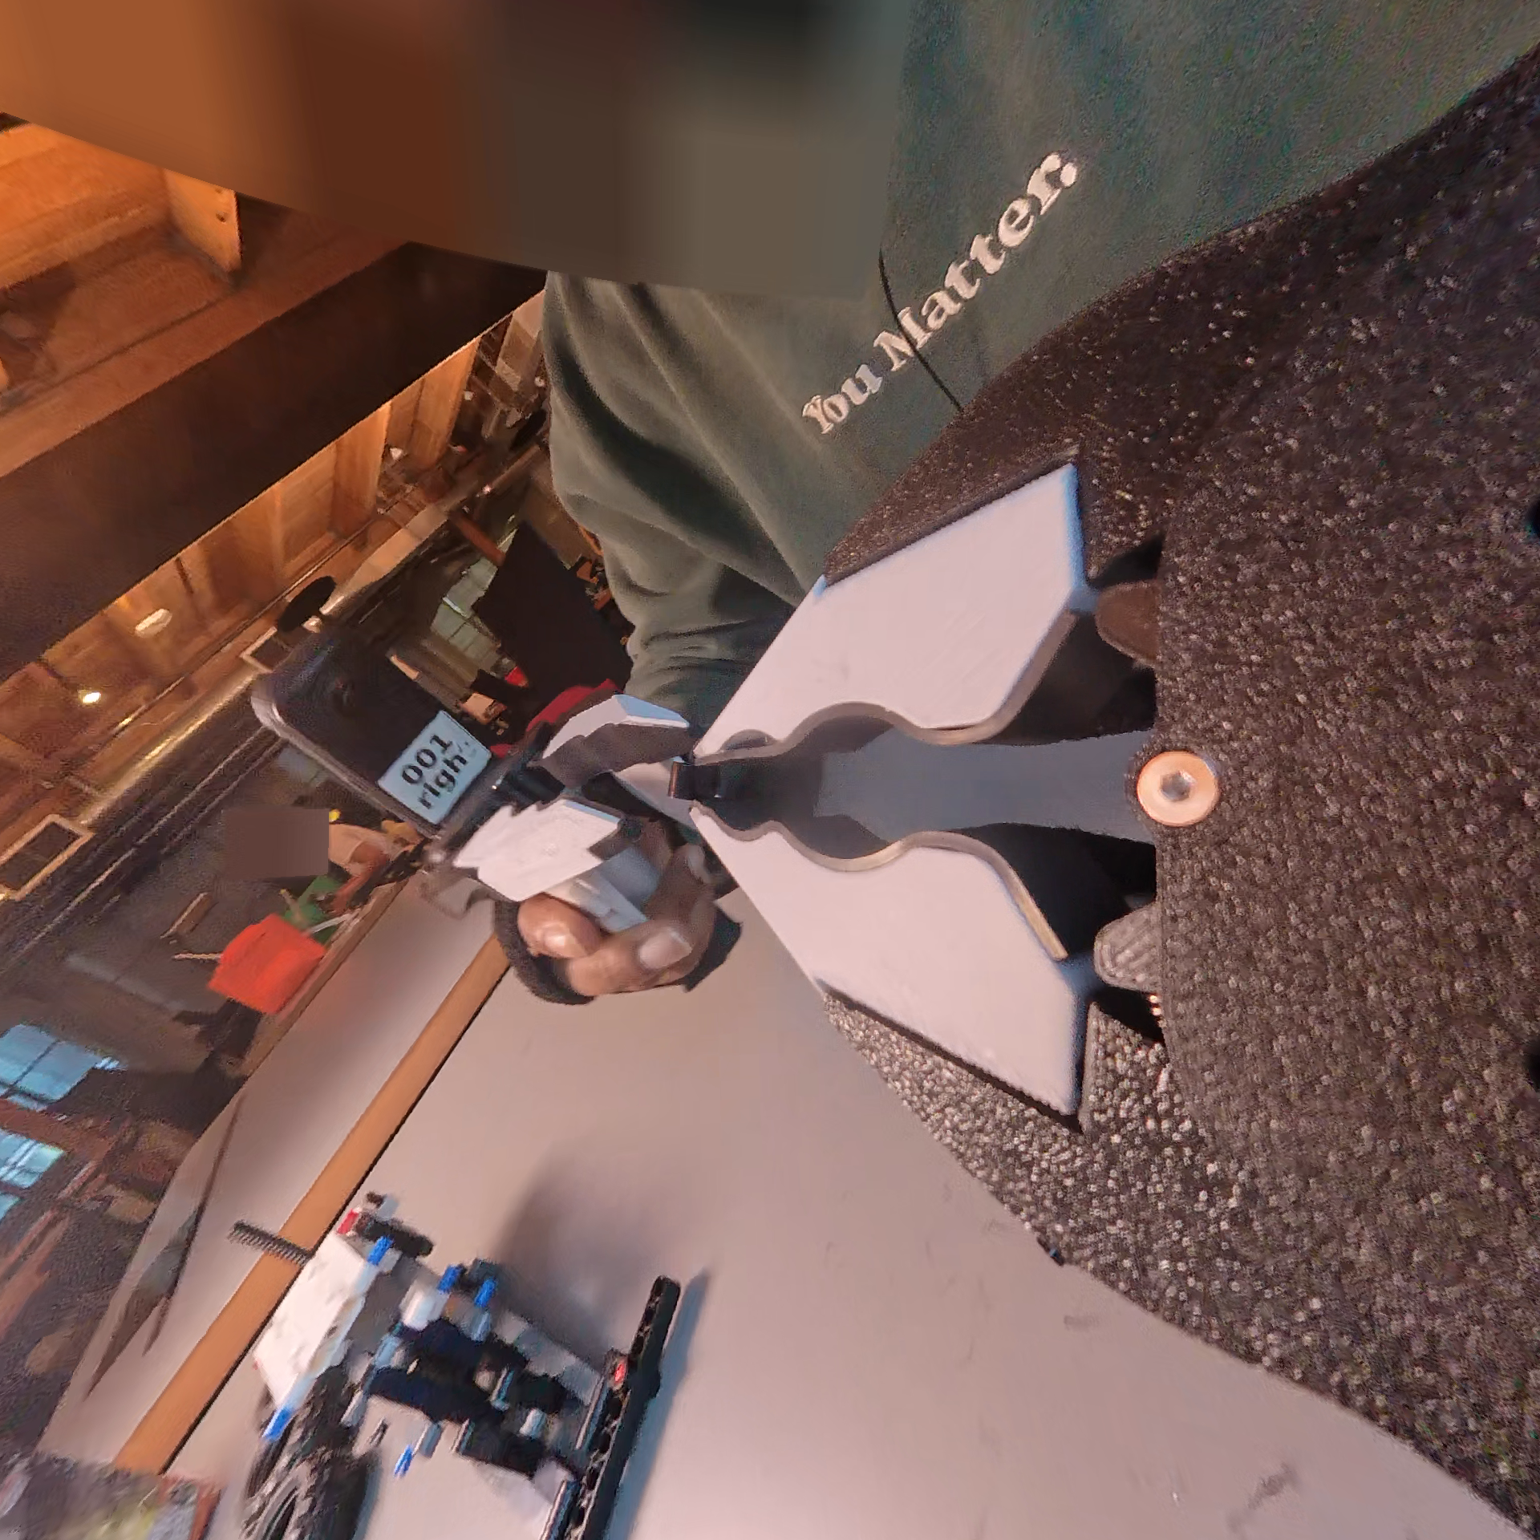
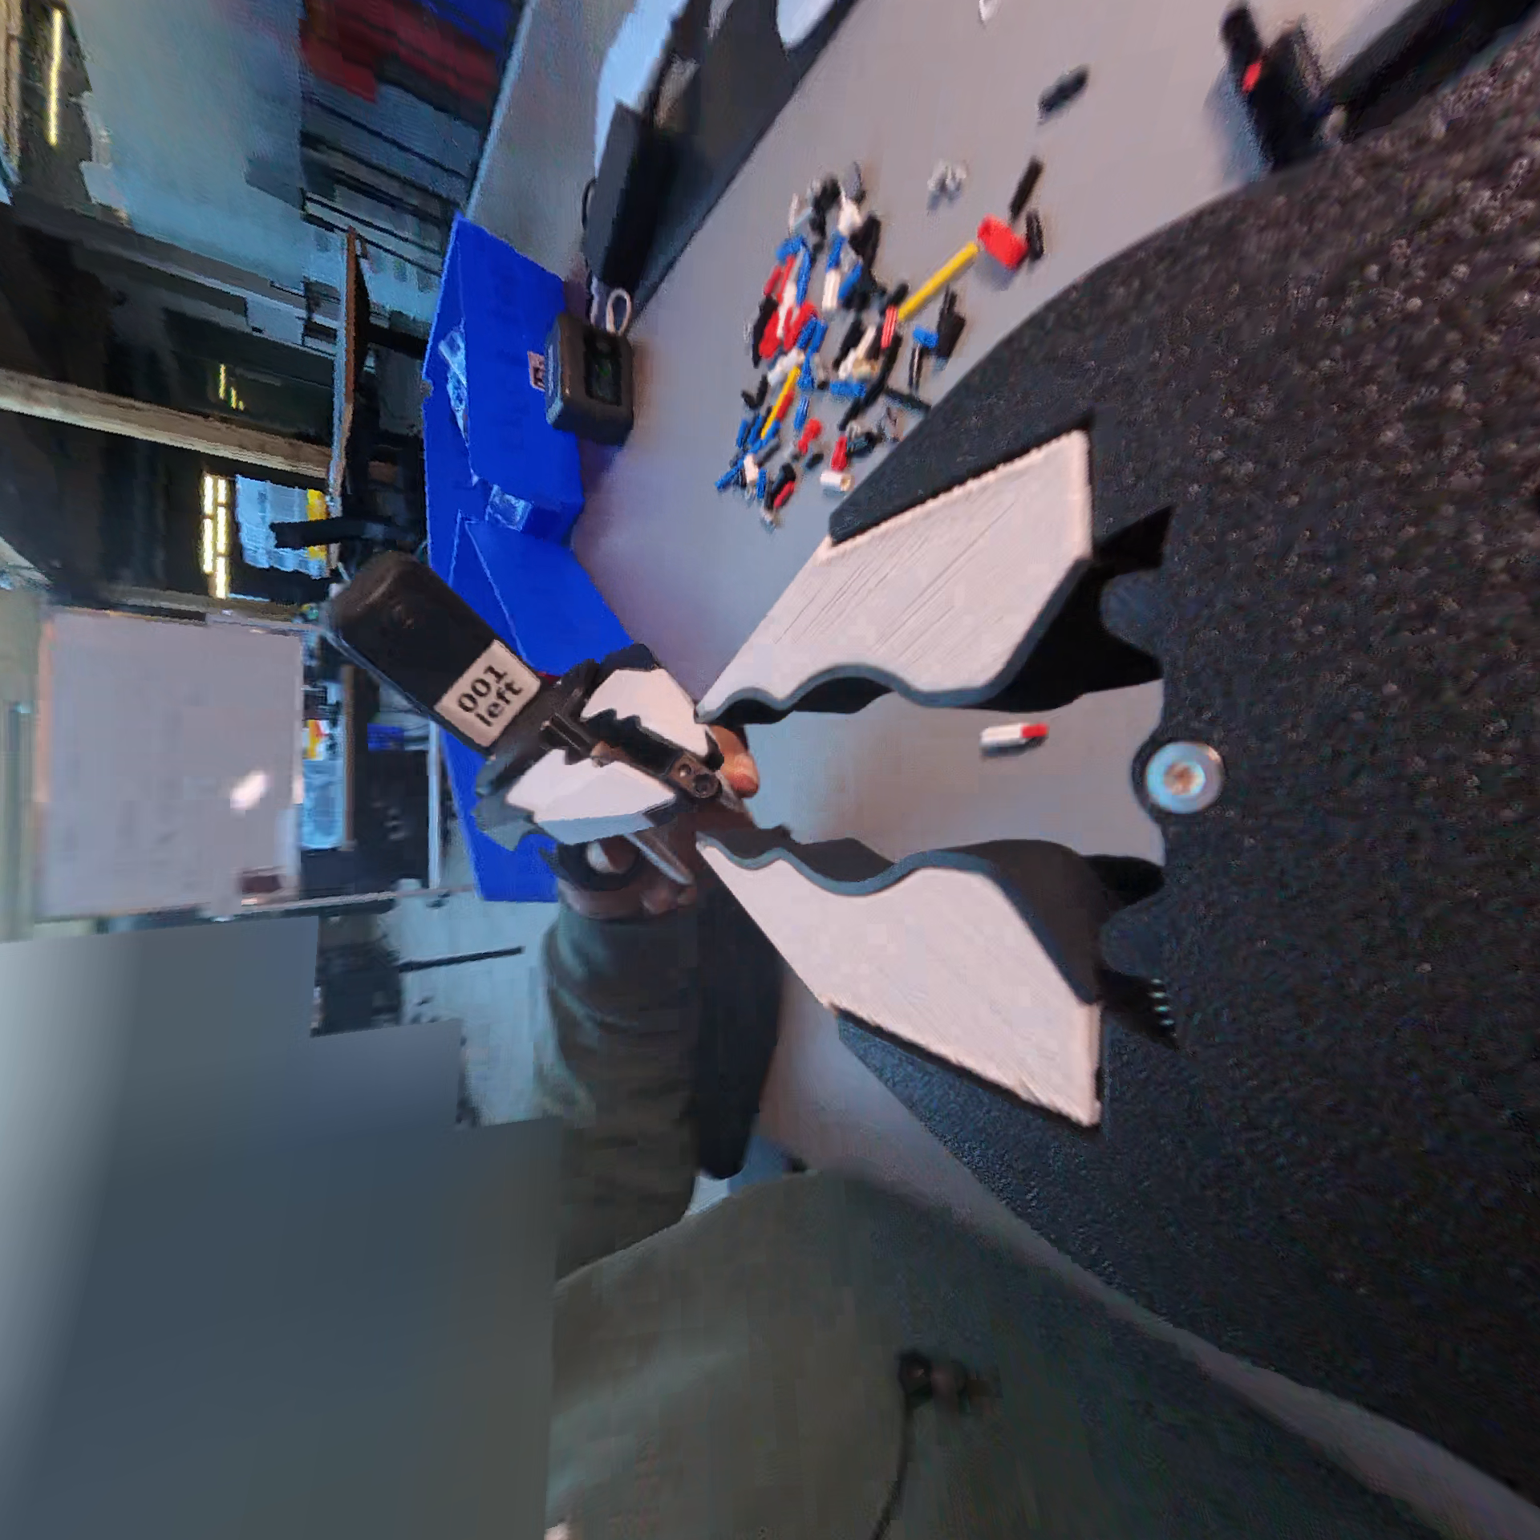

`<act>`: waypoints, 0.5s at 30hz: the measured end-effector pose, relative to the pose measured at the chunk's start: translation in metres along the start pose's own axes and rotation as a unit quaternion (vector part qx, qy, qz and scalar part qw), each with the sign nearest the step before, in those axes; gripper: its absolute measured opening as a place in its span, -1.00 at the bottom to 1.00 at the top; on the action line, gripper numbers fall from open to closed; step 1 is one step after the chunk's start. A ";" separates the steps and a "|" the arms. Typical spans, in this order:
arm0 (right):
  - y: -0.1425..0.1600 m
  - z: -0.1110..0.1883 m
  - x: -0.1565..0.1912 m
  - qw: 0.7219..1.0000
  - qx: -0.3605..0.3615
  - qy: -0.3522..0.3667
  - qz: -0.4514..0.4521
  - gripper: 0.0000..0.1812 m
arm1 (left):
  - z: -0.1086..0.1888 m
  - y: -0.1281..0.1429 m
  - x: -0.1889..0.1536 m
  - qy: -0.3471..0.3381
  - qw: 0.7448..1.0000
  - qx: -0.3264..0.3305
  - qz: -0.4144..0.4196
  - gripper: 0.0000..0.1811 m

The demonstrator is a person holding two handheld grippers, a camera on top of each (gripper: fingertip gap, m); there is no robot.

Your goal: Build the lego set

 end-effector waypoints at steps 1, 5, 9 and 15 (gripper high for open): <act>0.002 0.001 0.004 0.999 0.028 -0.003 0.044 -0.73 | -0.001 0.003 0.001 0.004 1.000 0.014 0.006 -0.92; 0.015 0.001 0.023 0.975 0.118 -0.025 0.187 -0.73 | -0.009 0.020 0.004 0.021 0.995 0.077 0.062 -0.92; 0.020 -0.001 0.034 0.960 0.141 -0.039 0.237 -0.73 | -0.016 0.034 0.010 0.018 0.988 0.118 0.094 -0.93; 0.024 -0.002 0.040 0.957 0.145 -0.055 0.246 -0.82 | -0.017 0.040 0.012 0.025 0.984 0.135 0.118 -0.93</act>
Point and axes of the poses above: each gripper's, where its closed fingertips meet, z back along the fingers, y out of its underside, x = y × z across the jaws, the point moved 4 cm from there along z, back along the fingers, and after that the axes turned 12 degrees about z, right-handed, at the moved point
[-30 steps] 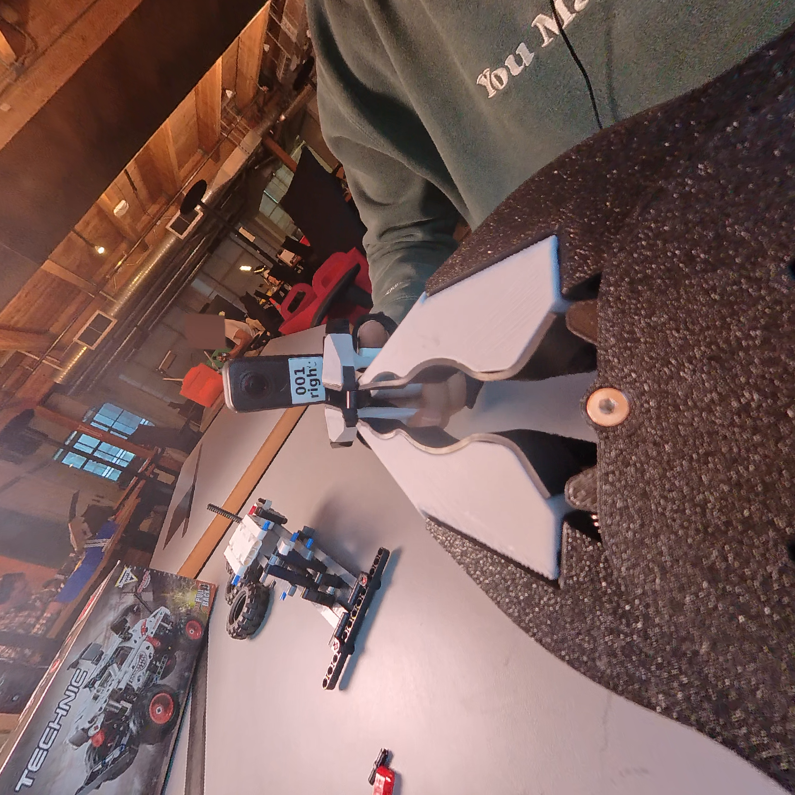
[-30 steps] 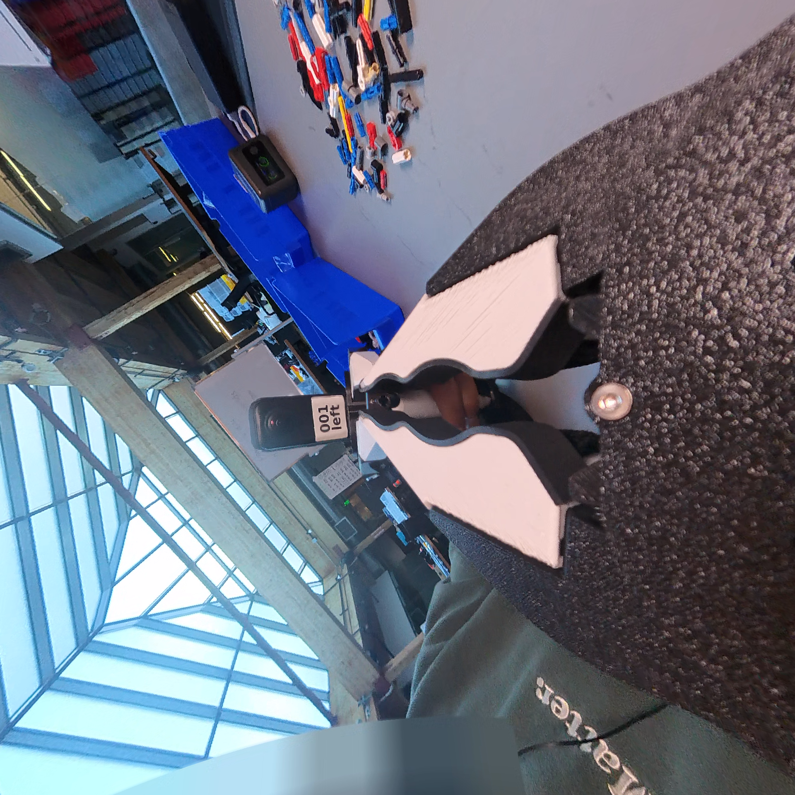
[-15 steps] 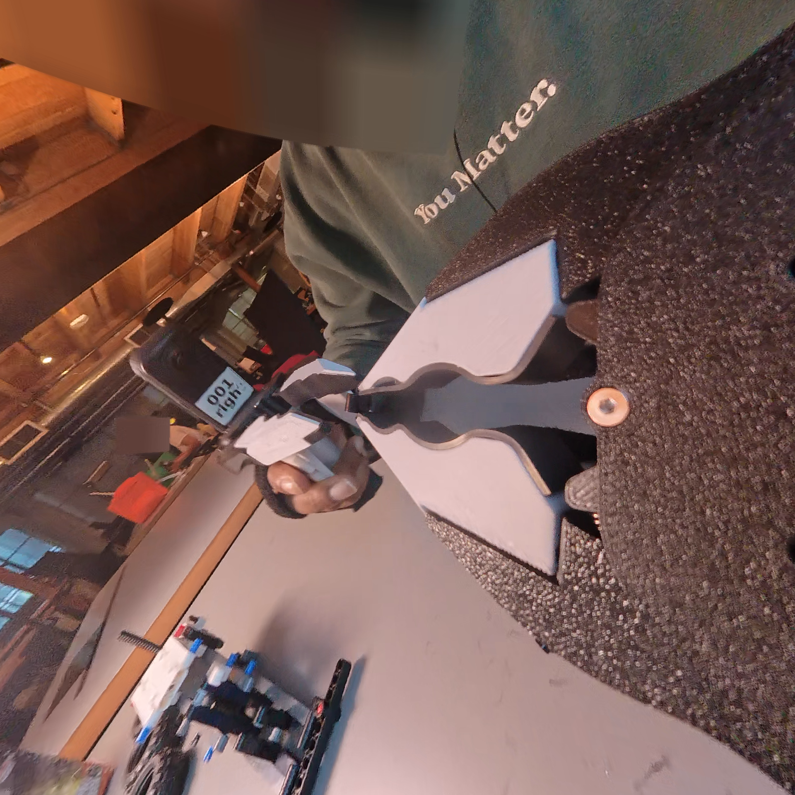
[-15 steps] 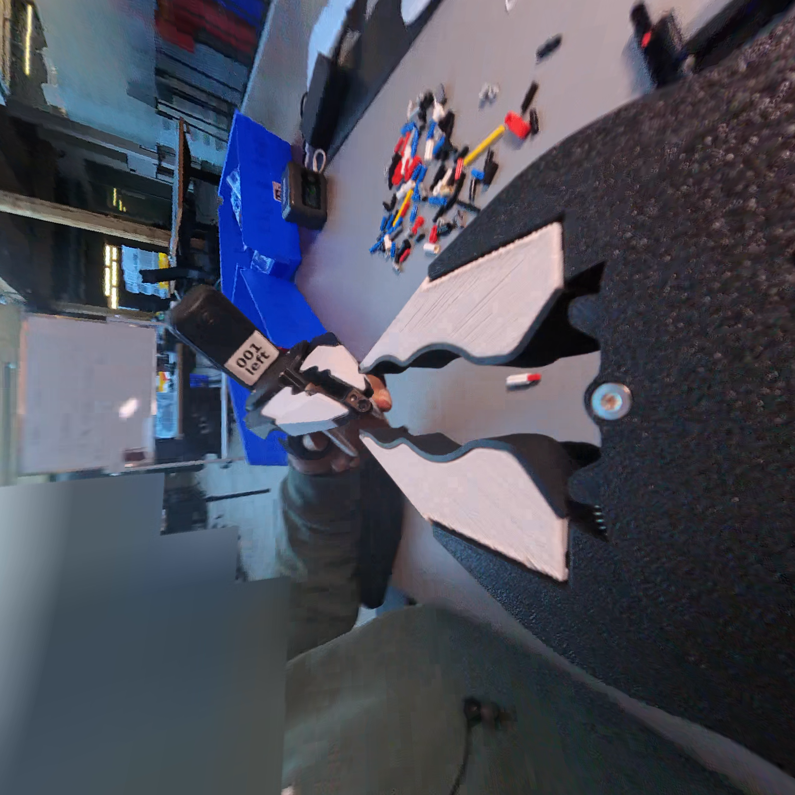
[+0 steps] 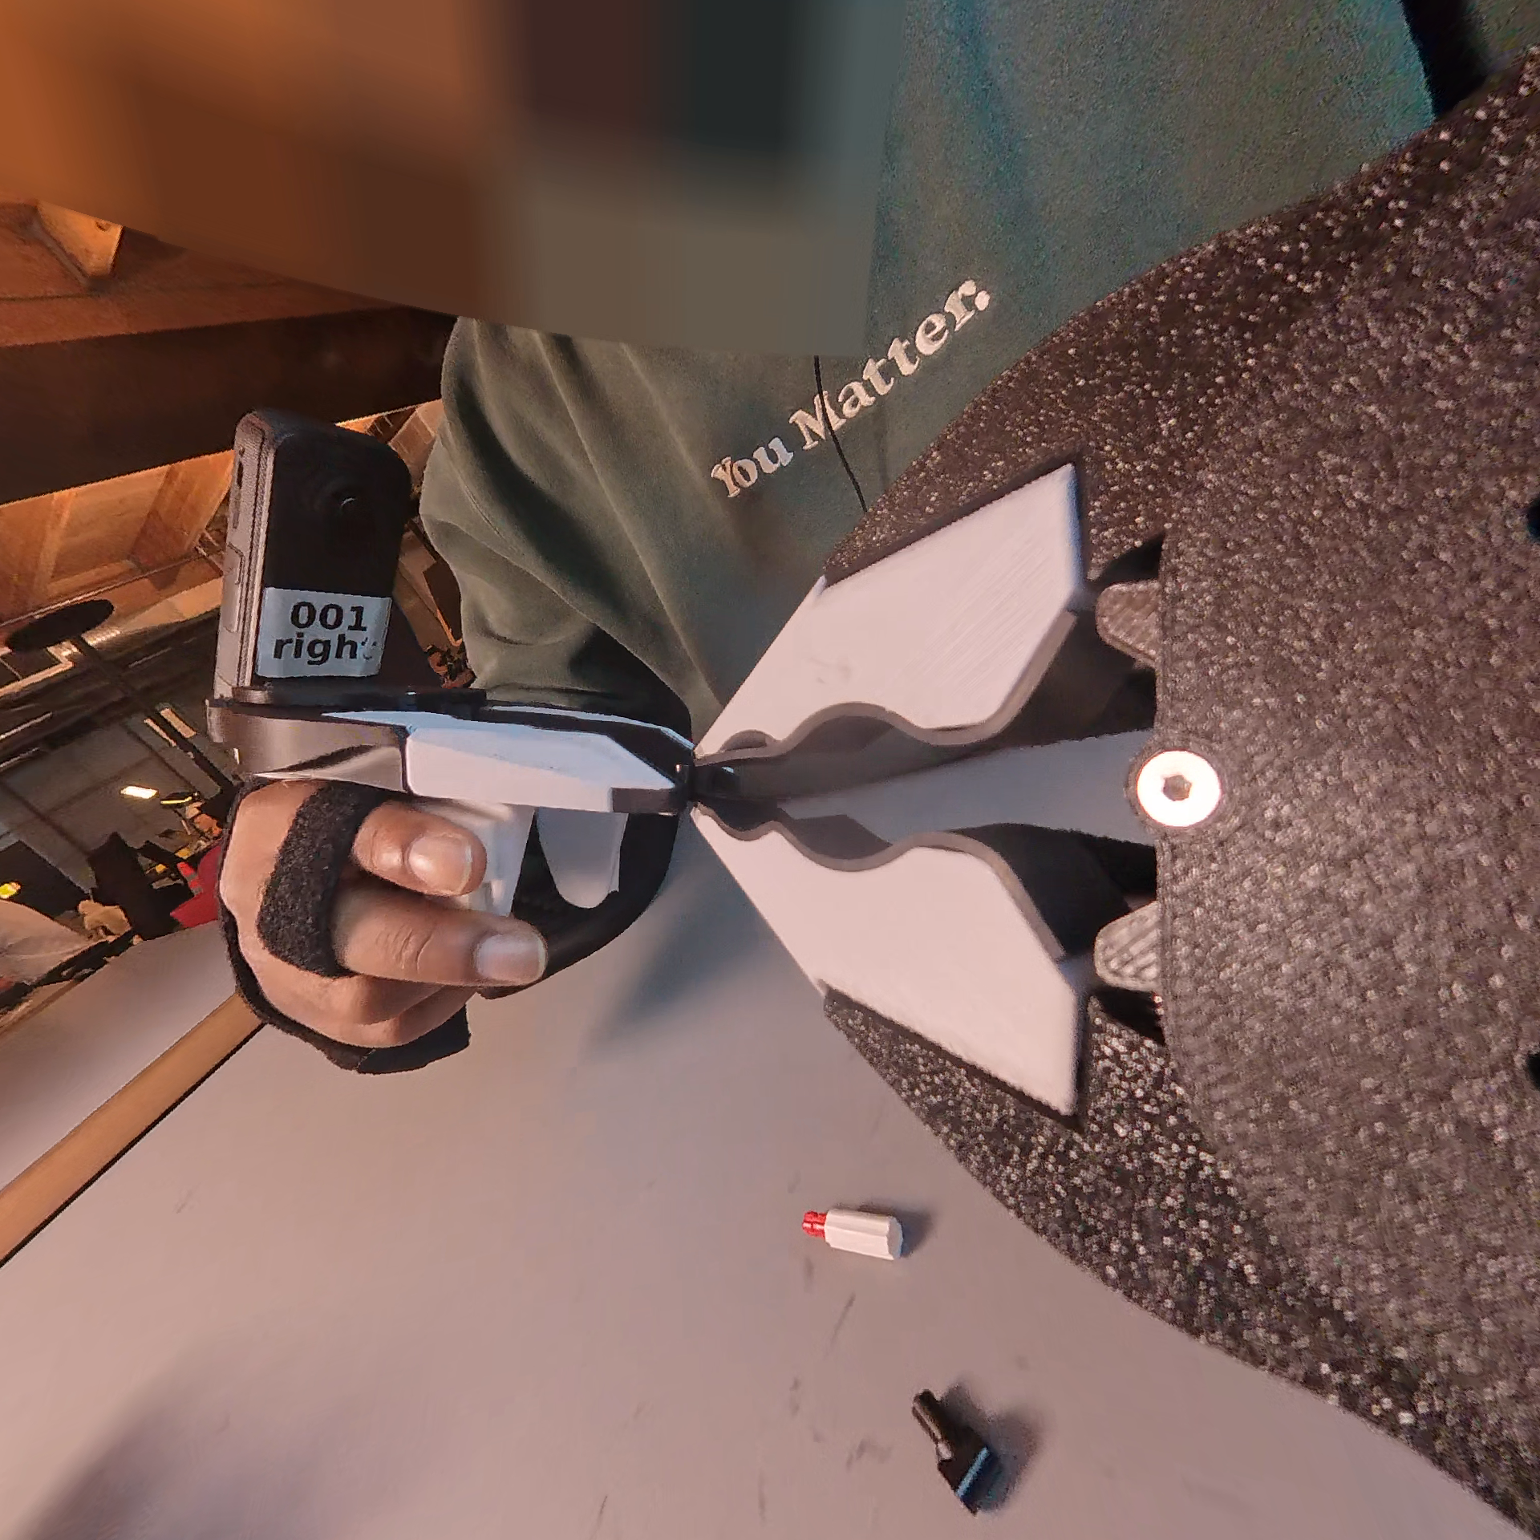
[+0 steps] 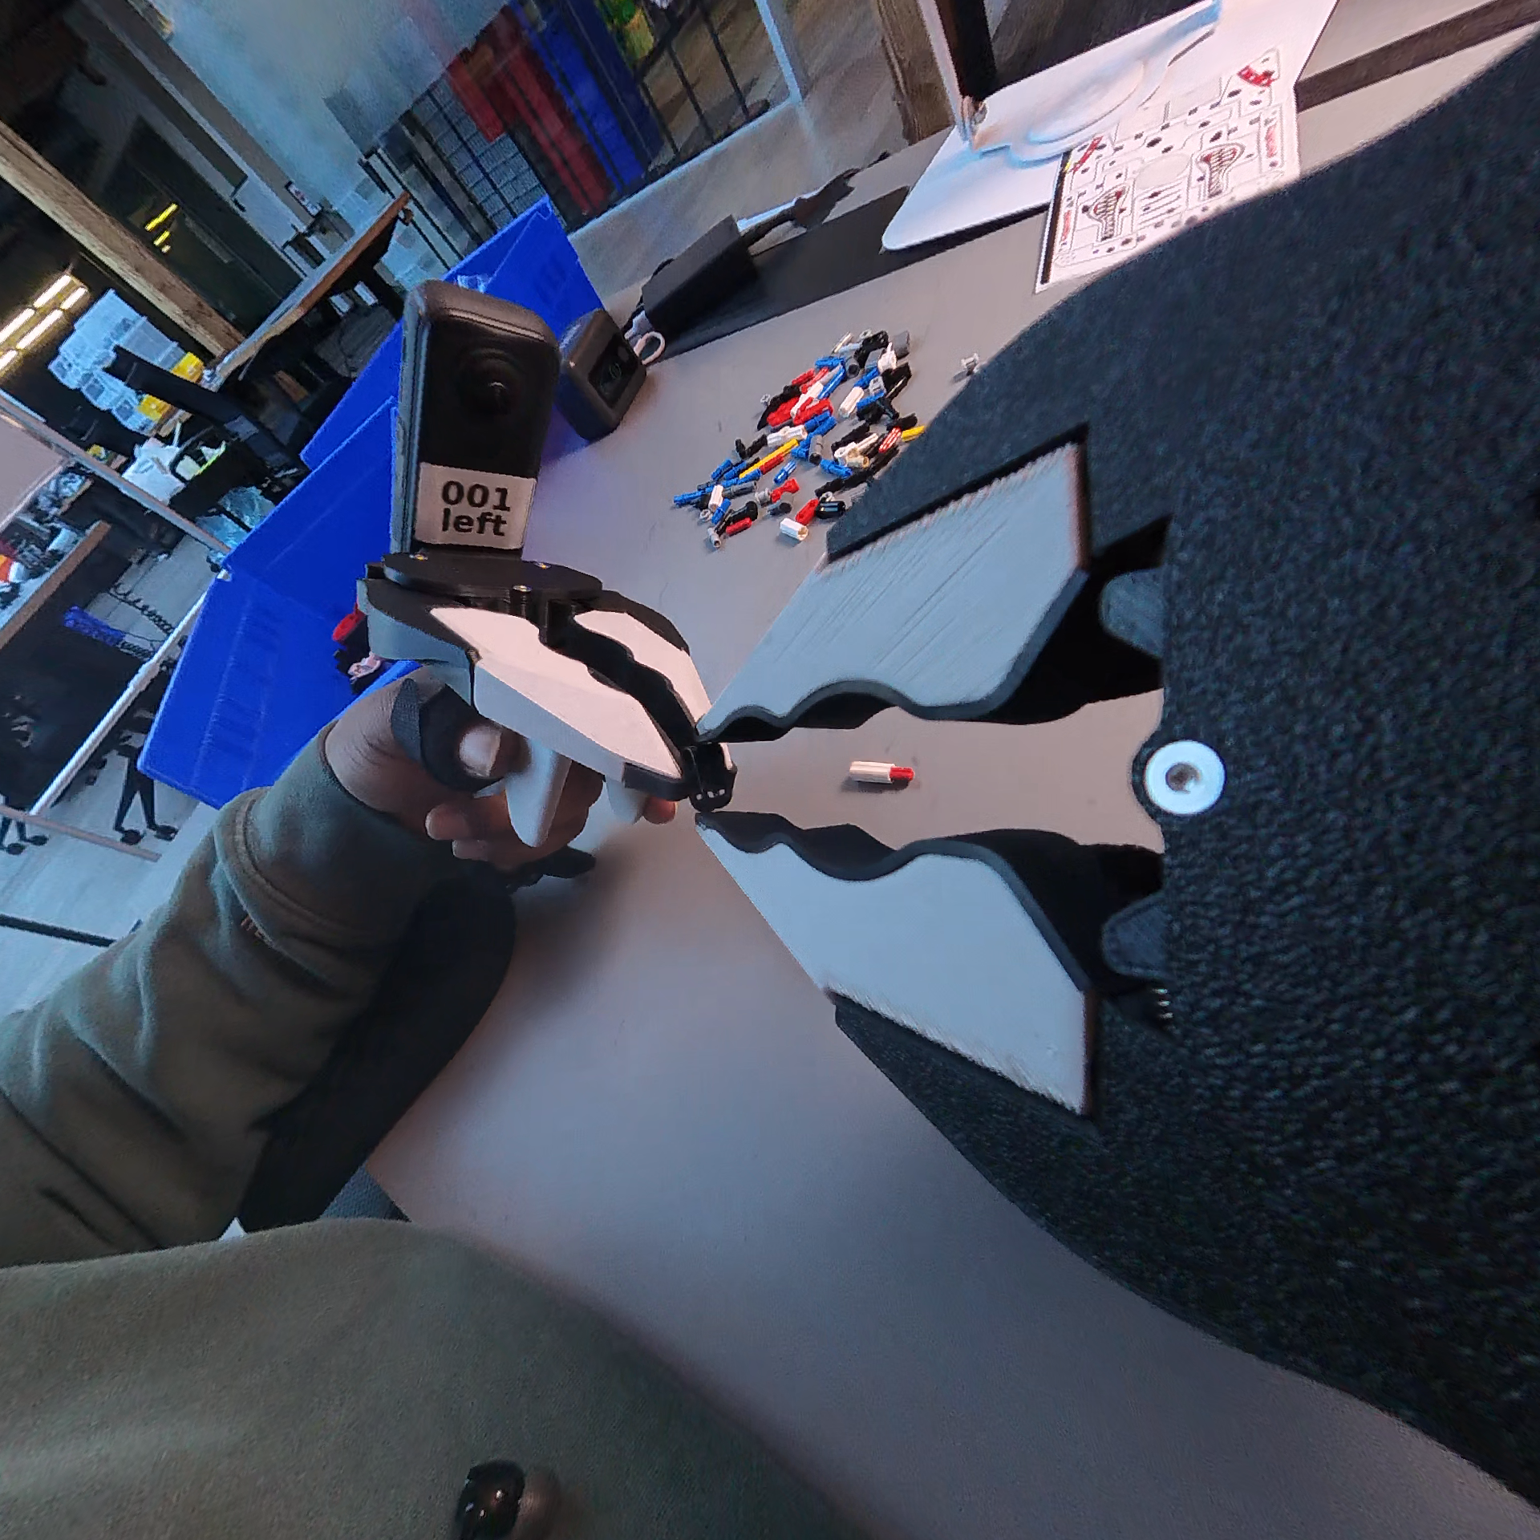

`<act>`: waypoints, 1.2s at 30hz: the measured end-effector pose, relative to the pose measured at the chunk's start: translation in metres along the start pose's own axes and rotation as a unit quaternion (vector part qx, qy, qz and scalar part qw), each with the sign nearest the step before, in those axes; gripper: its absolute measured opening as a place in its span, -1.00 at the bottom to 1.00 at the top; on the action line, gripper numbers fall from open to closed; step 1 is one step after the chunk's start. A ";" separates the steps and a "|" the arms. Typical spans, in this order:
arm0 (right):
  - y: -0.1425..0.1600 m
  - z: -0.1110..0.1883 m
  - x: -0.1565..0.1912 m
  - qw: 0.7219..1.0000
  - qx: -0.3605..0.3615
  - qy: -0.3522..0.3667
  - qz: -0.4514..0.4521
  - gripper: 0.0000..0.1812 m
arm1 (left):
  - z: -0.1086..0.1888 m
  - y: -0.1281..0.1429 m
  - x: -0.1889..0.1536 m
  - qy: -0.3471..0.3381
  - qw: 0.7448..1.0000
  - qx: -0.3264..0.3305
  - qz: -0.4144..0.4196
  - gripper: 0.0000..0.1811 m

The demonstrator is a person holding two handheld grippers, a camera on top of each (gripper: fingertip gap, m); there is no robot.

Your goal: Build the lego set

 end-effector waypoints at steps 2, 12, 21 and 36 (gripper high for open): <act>-0.001 -0.001 0.000 1.000 0.001 0.005 0.012 -0.82 | 0.001 0.000 0.000 0.006 1.000 0.001 0.009 -0.93; 0.004 0.003 -0.010 0.999 -0.002 0.032 -0.023 -0.83 | 0.007 -0.007 0.003 0.012 0.999 -0.028 0.014 -0.89; 0.044 0.040 -0.044 0.981 -0.003 0.104 -0.161 -0.83 | 0.020 0.004 0.064 -0.364 0.903 0.067 -0.220 -0.72; 0.043 0.032 -0.031 0.973 -0.061 0.044 -0.217 -0.83 | 0.008 -0.001 0.058 -0.385 0.863 0.070 -0.320 -0.93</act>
Point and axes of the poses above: each gripper's, where its closed fingertips meet, z back along the fingers, y out of its underside, x = y × z across the jaws, the point moved 4 cm from there along z, back along the fingers, and after that the axes turned 12 degrees about z, right-handed, at the moved point
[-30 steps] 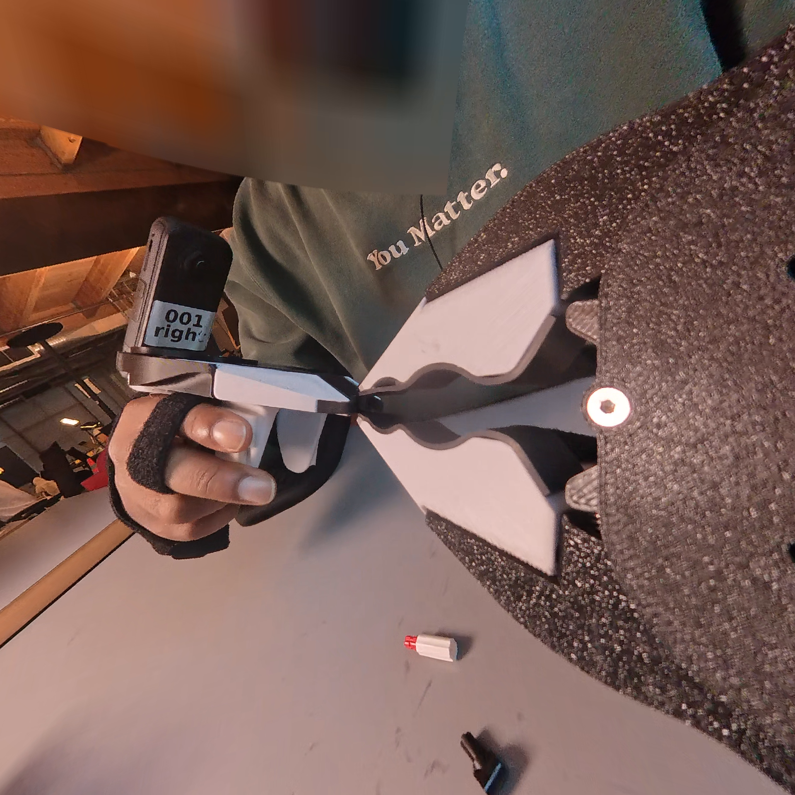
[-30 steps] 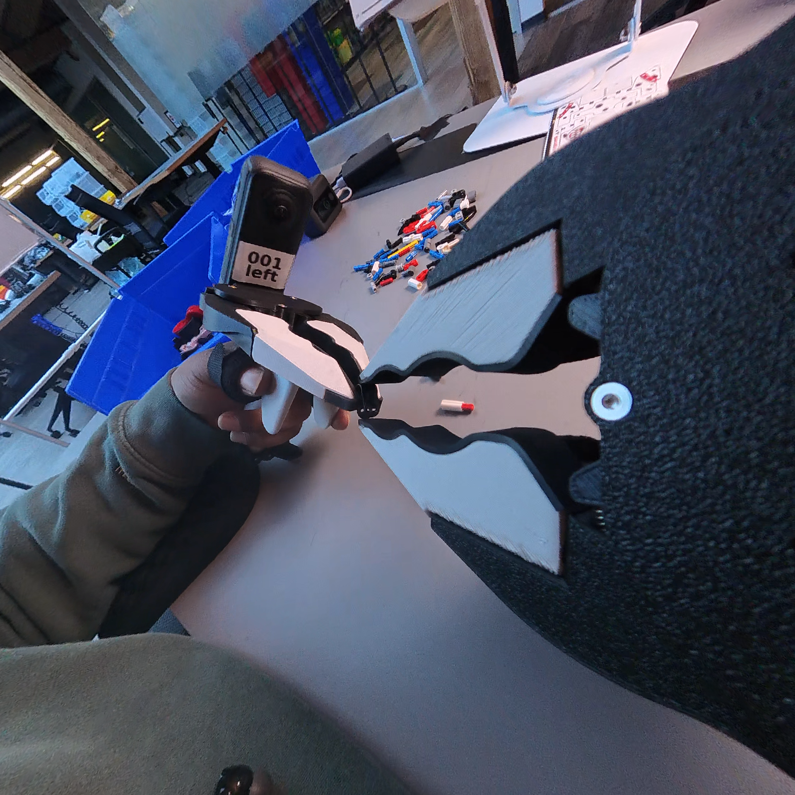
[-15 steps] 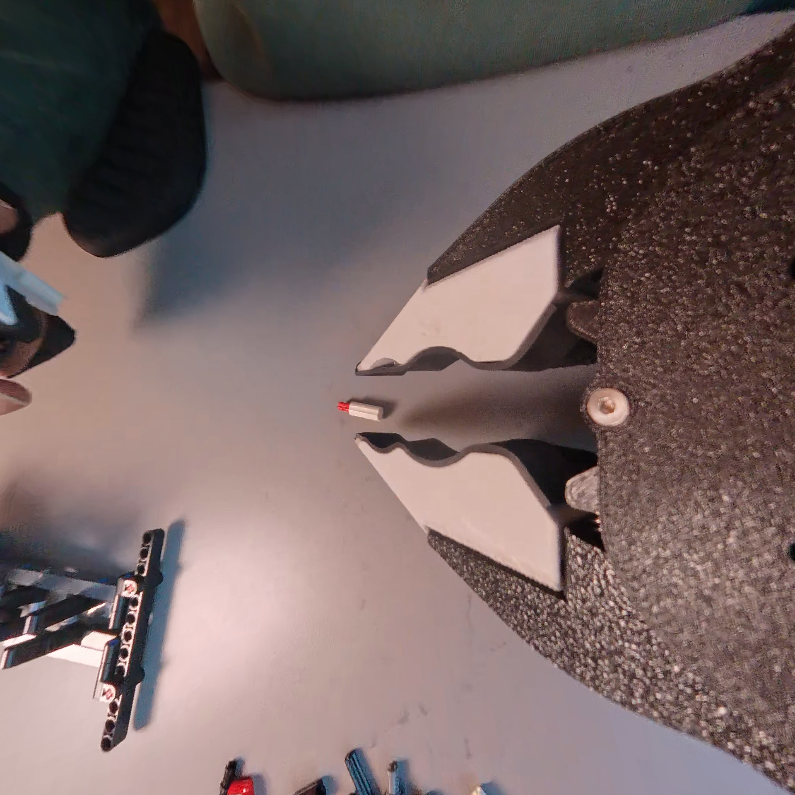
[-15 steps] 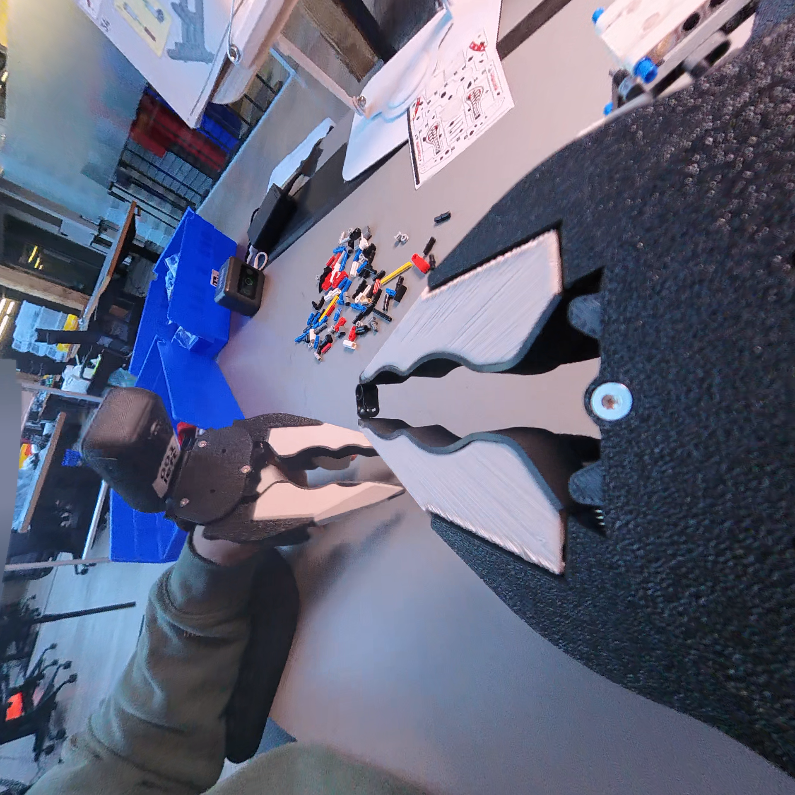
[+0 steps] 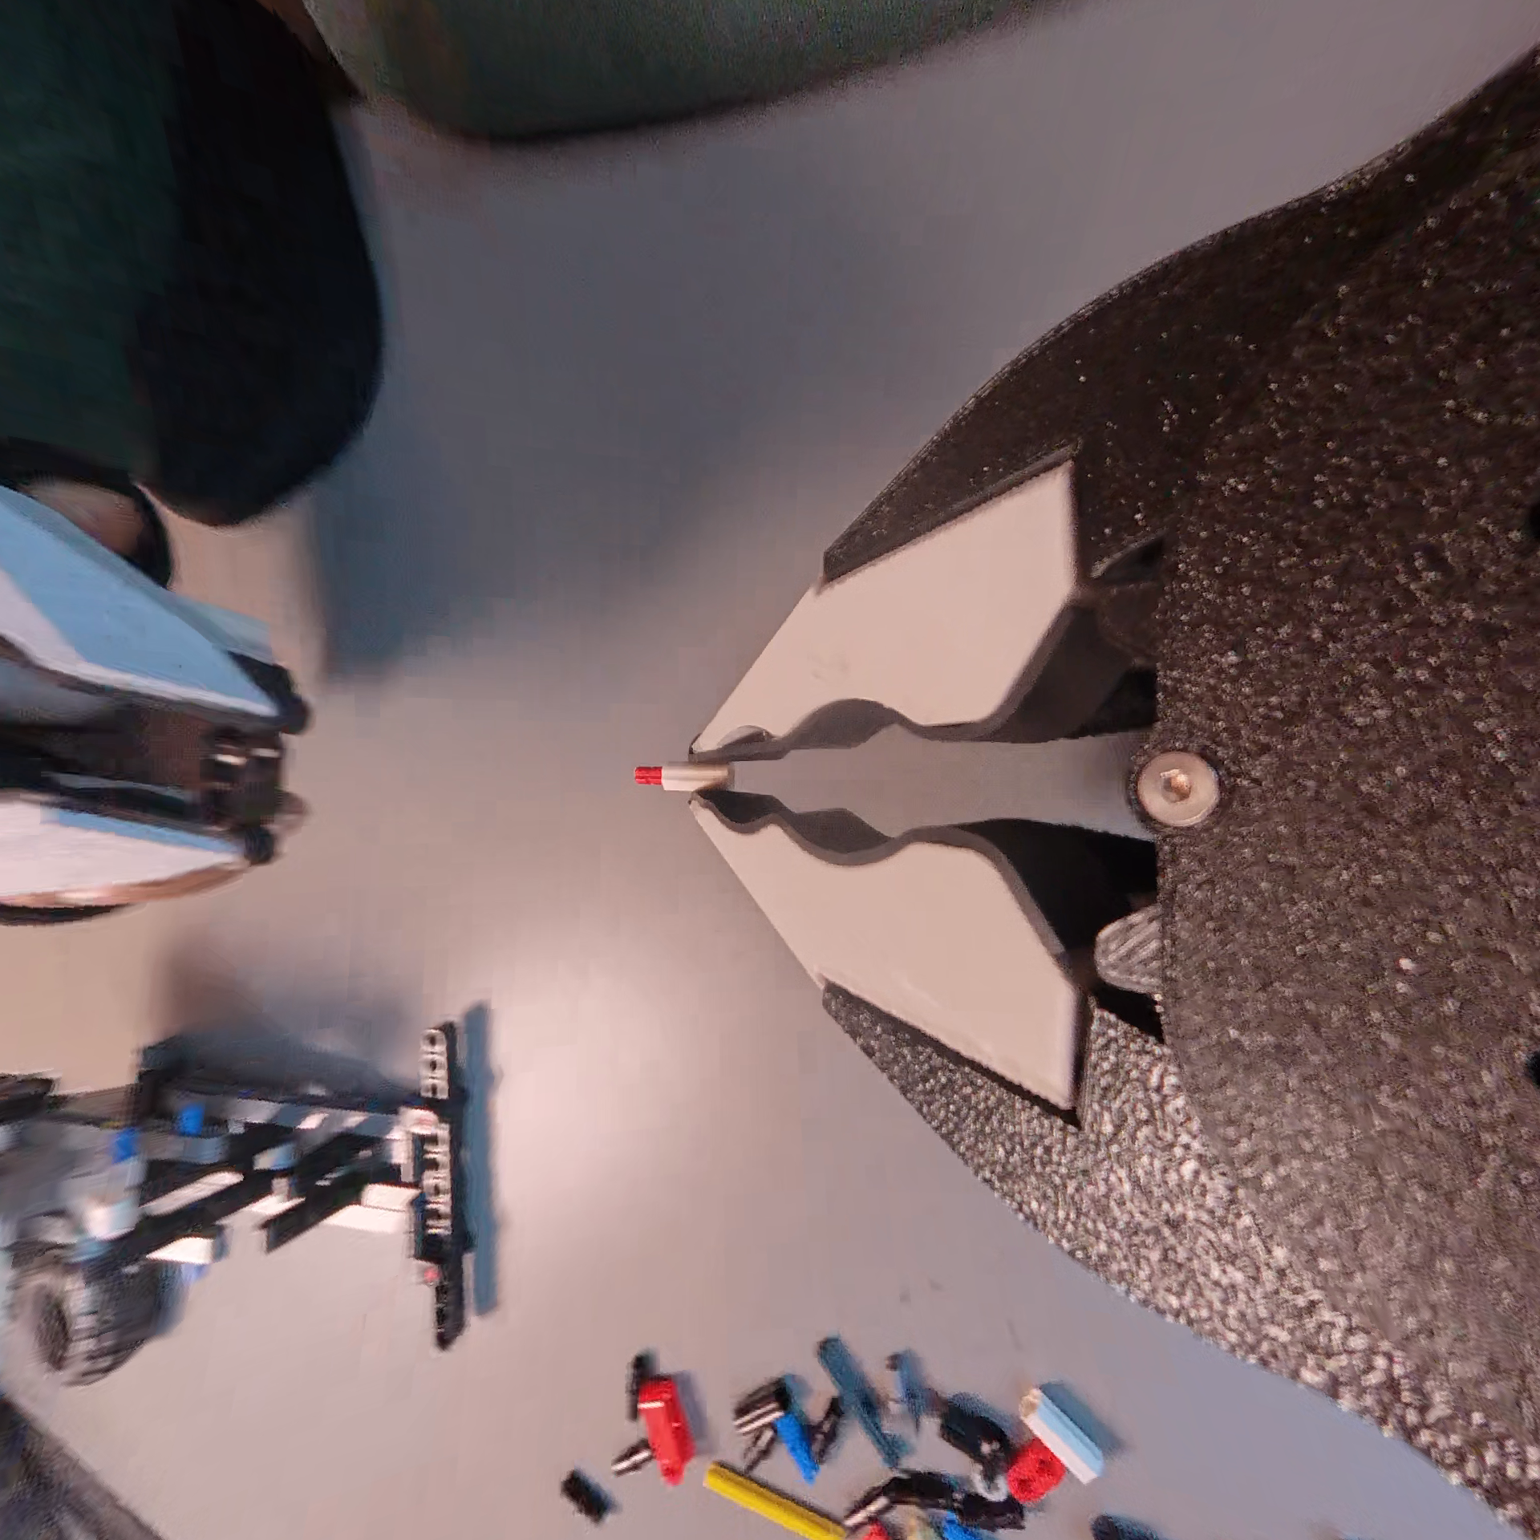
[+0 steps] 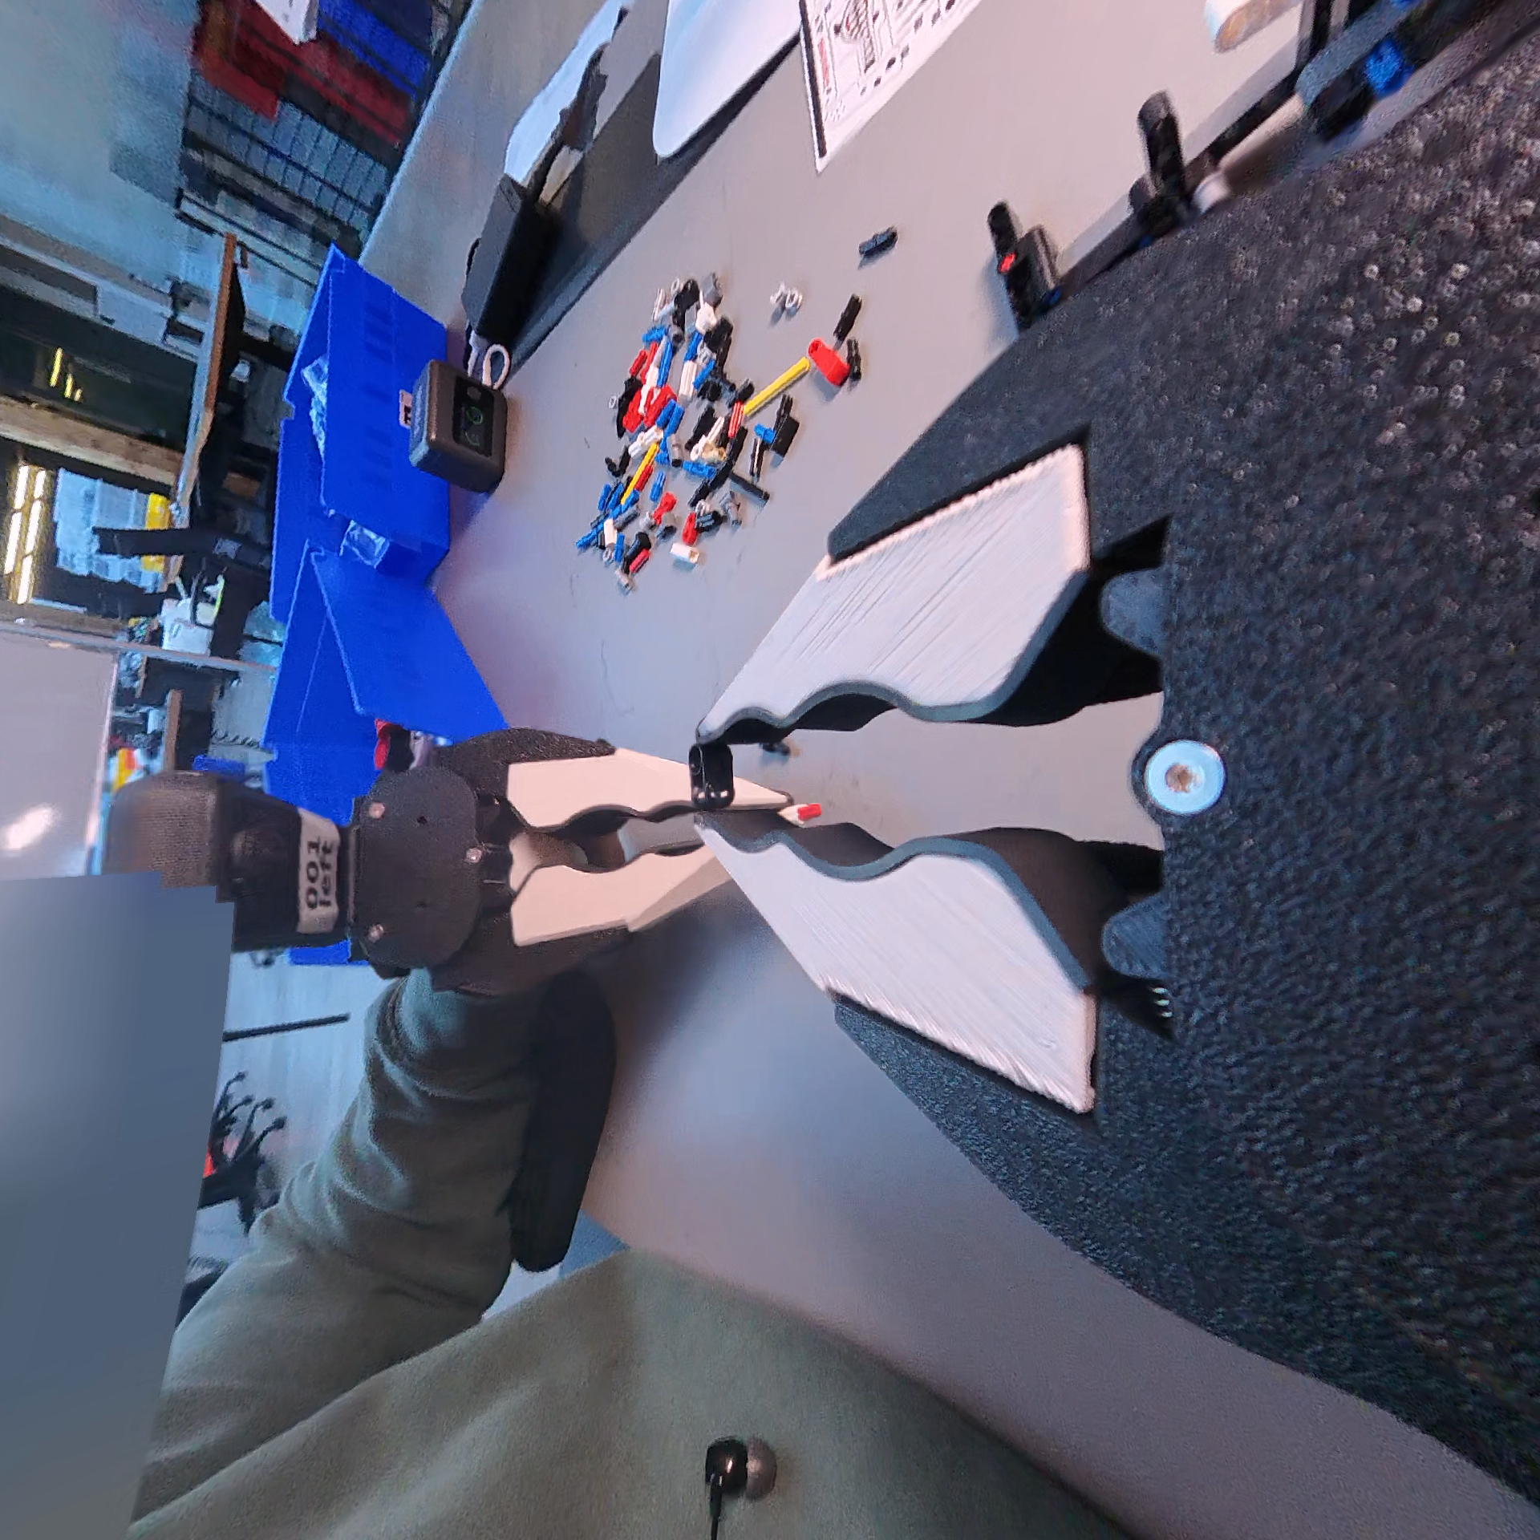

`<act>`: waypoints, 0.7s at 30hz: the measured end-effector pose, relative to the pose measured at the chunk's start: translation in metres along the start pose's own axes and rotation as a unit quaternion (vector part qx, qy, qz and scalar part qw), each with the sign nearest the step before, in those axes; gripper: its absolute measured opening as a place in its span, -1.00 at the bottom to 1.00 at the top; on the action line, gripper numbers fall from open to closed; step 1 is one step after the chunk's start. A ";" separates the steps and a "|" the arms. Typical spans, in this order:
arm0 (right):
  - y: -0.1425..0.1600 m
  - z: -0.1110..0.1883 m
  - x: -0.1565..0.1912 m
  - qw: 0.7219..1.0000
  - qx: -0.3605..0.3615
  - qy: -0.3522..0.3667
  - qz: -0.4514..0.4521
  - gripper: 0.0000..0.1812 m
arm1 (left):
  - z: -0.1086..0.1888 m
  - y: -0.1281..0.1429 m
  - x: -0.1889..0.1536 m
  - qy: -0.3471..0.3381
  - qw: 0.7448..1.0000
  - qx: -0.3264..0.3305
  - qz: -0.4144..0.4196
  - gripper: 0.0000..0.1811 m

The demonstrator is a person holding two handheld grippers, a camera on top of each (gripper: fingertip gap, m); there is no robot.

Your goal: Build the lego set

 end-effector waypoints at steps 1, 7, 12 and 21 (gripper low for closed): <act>-0.001 0.000 0.002 1.000 -0.010 -0.010 -0.006 -0.83 | 0.005 -0.009 -0.006 0.026 0.999 -0.024 0.008 -0.93; -0.014 -0.003 0.027 0.992 -0.064 -0.104 -0.037 -0.83 | 0.035 -0.043 -0.034 0.232 0.953 -0.121 0.155 -0.93; -0.026 -0.002 0.028 0.983 -0.114 -0.126 -0.075 -0.83 | 0.042 -0.049 -0.040 0.310 0.911 -0.126 0.241 -0.93; -0.027 -0.005 0.030 0.978 -0.127 -0.139 -0.088 -0.83 | 0.038 -0.049 -0.047 0.374 0.862 -0.112 0.322 -0.93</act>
Point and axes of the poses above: each gripper's, where its closed fingertips meet, z back along the fingers, y out of its underside, x = y × z across the jaws, the point moved 4 cm from there along z, back along the fingers, and after that the axes turned 12 degrees about z, right-handed, at the moved point
